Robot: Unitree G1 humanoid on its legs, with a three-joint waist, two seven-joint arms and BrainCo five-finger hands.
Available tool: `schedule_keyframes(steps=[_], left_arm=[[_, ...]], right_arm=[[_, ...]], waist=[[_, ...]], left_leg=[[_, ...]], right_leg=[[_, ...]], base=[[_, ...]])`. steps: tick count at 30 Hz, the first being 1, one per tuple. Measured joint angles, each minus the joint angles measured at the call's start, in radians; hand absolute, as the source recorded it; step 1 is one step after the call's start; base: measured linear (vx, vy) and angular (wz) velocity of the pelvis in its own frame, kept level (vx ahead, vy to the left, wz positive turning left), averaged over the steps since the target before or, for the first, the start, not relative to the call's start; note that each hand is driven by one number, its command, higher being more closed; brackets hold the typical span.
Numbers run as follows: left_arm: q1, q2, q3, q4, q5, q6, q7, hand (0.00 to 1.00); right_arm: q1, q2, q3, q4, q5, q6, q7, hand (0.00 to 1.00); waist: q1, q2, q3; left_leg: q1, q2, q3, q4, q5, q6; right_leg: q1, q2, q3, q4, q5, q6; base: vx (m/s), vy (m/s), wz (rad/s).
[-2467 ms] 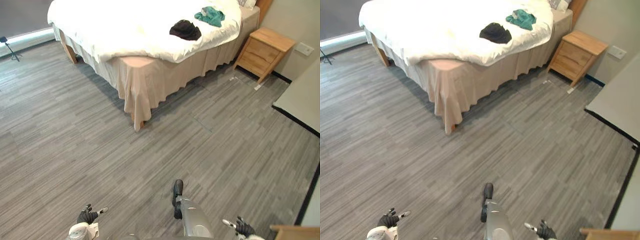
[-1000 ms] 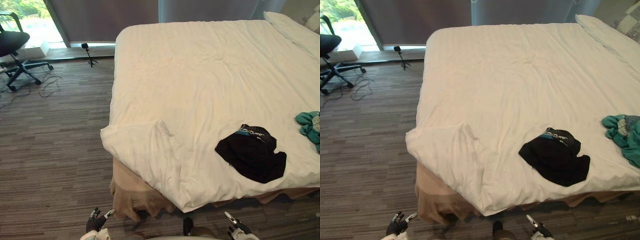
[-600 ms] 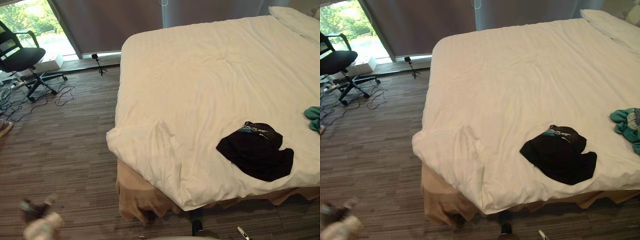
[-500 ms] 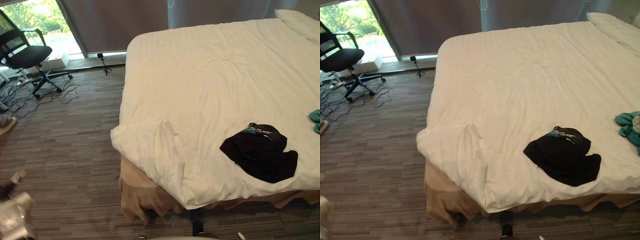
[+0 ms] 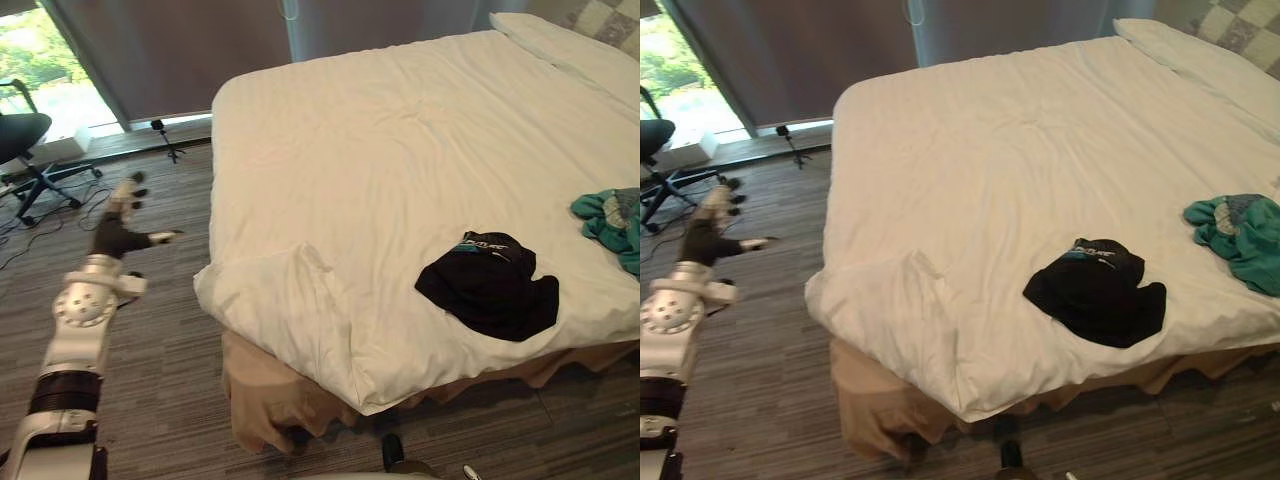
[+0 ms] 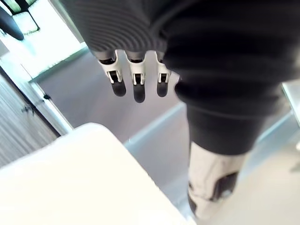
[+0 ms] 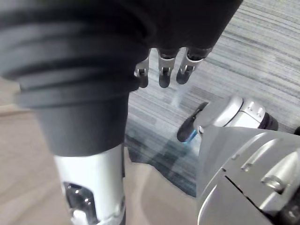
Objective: Tidy the bed and pick cloth on bed and put in laundry
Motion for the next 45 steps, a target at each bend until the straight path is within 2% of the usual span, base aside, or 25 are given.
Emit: schedule_keyframes(steps=[5, 7, 8, 11, 14, 26, 31, 34, 35, 37, 40, 41, 44, 45], left_arm=[[-0.005, -0.048, -0.136, 0.02, 0.083, 0.079, 0.001, 0.0], [-0.044, -0.06, -0.179, 0.064, 0.119, 0.112, 0.002, 0.0], [-0.081, -0.068, -0.208, 0.107, 0.141, 0.135, 0.002, 1.0], [-0.141, -0.082, -0.229, 0.175, 0.167, 0.166, 0.009, 1.0], [-0.184, -0.085, -0.259, 0.205, 0.186, 0.174, 0.008, 1.0], [-0.169, -0.104, -0.372, 0.203, 0.244, 0.192, -0.041, 1.0], [-0.069, -0.118, -0.335, 0.156, 0.254, 0.179, -0.038, 1.0], [0.062, -0.12, -0.252, 0.103, 0.246, 0.169, -0.019, 1.0], [0.115, -0.122, -0.217, 0.093, 0.24, 0.167, -0.012, 0.0], [0.188, -0.123, -0.166, 0.093, 0.24, 0.166, 0.0, 0.0], [0.361, -0.149, -0.013, 0.178, 0.232, 0.166, 0.051, 0.0], [0.426, -0.171, 0.056, 0.235, 0.231, 0.158, 0.073, 0.0], [0.506, -0.257, 0.155, 0.31, 0.244, 0.112, 0.14, 0.0], [0.512, -0.276, 0.184, 0.334, 0.244, 0.103, 0.149, 0.0]], right_arm=[[-0.016, -0.005, 0.061, -0.035, -0.036, -0.003, 0.005, 0.0], [-0.047, -0.008, 0.08, -0.036, -0.035, -0.007, 0.011, 0.0], [-0.066, -0.01, 0.09, -0.049, -0.035, -0.009, 0.015, 0.0], [-0.087, -0.023, 0.118, -0.076, -0.035, -0.021, 0.02, 0.0], [-0.096, -0.034, 0.132, -0.076, -0.035, -0.022, 0.02, 0.0], [-0.155, -0.053, 0.189, -0.074, -0.039, -0.036, 0.052, 0.0], [-0.154, -0.055, 0.192, -0.071, -0.044, -0.037, 0.05, 0.0], [-0.152, -0.058, 0.193, -0.07, -0.077, -0.032, 0.039, 0.0], [-0.152, -0.058, 0.193, -0.069, -0.077, -0.03, 0.035, 0.0], [-0.15, -0.06, 0.193, -0.068, -0.077, -0.025, 0.03, 0.0], [-0.142, -0.074, 0.191, -0.05, -0.076, -0.009, 0.026, 0.0], [-0.135, -0.081, 0.189, -0.045, -0.075, -0.003, 0.023, 0.0], [-0.143, -0.09, 0.179, -0.021, -0.069, 0.012, 0.018, 0.0], [-0.145, -0.091, 0.176, -0.019, -0.064, 0.014, 0.018, 0.0]], waist=[[-0.009, -0.022, 0.025], [-0.013, -0.036, 0.056], [-0.019, -0.041, 0.085], [-0.035, -0.032, 0.128], [-0.048, -0.016, 0.151], [-0.067, -0.01, 0.153], [-0.067, -0.004, 0.147], [-0.064, 0.001, 0.14], [-0.055, 0.002, 0.131], [-0.03, 0.002, 0.127], [0.01, 0.0, 0.092], [0.034, -0.007, 0.073], [0.067, -0.03, 0.032], [0.07, -0.031, 0.031]], left_leg=[[-0.04, -0.005, 0.02, 0.003, 0.0, 0.0], [-0.075, -0.007, 0.022, 0.02, 0.0, 0.0], [-0.096, -0.005, 0.024, 0.035, 0.0, 0.0], [-0.122, -0.006, 0.034, 0.038, 0.006, 0.001], [-0.125, 0.0, 0.034, 0.035, 0.01, -0.001], [-0.086, -0.017, 0.025, 0.018, 0.007, 0.002], [-0.072, -0.022, -0.004, 0.018, 0.0, 0.014], [-0.068, -0.025, -0.042, 0.019, -0.002, 0.018], [-0.069, -0.026, -0.053, 0.019, -0.003, 0.019], [-0.065, -0.026, -0.072, 0.02, -0.003, 0.019], [-0.058, -0.025, -0.116, 0.021, -0.003, 0.019], [-0.055, -0.023, -0.127, 0.021, -0.003, 0.019], [-0.054, -0.02, -0.15, 0.02, -0.003, 0.018], [-0.052, -0.019, -0.151, 0.02, -0.003, 0.018]], right_leg=[[-0.053, -0.004, 0.005, 0.0, 0.019, 0.0], [-0.084, -0.01, 0.007, 0.0, 0.031, -0.001], [-0.102, -0.015, 0.011, 0.0, 0.04, -0.002], [-0.134, -0.017, 0.017, 0.0, 0.049, -0.005], [-0.138, -0.012, 0.015, 0.0, 0.05, -0.005], [-0.091, -0.026, -0.003, 0.0, 0.032, 0.02], [-0.058, -0.038, -0.043, 0.0, 0.023, 0.03], [-0.025, -0.045, -0.09, 0.0, 0.015, 0.036], [-0.02, -0.047, -0.105, 0.0, 0.012, 0.036], [-0.004, -0.05, -0.122, 0.0, 0.006, 0.035], [0.03, -0.051, -0.169, 0.0, -0.011, 0.035], [0.043, -0.05, -0.184, 0.0, -0.018, 0.033], [0.055, -0.049, -0.209, 0.0, -0.026, 0.03], [0.062, -0.048, -0.211, 0.0, -0.027, 0.029]], base=[[-0.05, -0.018, -0.07], [-0.14, -0.056, -0.09], [-0.17, -0.082, -0.08], [-0.11, -0.074, -0.1], [-0.02, -0.059, -0.02], [0.01, -0.008, 0.04], [0.0, -0.005, 0.19], [-0.02, -0.014, 0.35], [-0.01, -0.024, 0.29], [-0.01, -0.019, 0.3], [0.01, -0.018, 0.39], [0.03, -0.016, 0.36], [0.04, -0.009, 0.26], [0.0, 0.002, 0.06]])
